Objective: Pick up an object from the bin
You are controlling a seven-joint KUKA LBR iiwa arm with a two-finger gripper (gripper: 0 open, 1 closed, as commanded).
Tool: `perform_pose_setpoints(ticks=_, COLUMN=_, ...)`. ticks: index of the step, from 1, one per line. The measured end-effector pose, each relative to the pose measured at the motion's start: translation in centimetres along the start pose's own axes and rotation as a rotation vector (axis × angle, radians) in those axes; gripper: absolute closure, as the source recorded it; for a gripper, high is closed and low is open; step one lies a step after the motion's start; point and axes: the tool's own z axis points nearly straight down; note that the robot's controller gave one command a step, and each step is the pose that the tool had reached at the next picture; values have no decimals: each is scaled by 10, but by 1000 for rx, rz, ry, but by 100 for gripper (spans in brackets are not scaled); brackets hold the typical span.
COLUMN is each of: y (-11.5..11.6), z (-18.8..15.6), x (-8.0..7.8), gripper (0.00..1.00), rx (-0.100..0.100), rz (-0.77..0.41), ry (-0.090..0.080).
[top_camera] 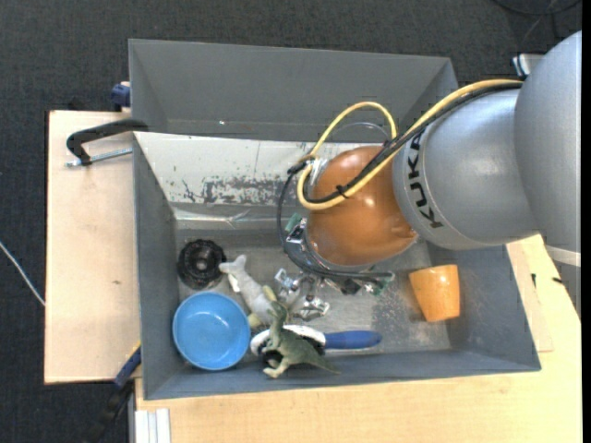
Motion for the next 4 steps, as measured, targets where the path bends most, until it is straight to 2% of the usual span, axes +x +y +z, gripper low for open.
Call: perform_pose_setpoints(ticks=4, y=0, z=0, x=0, gripper=100, rx=0, rz=0, ry=0)
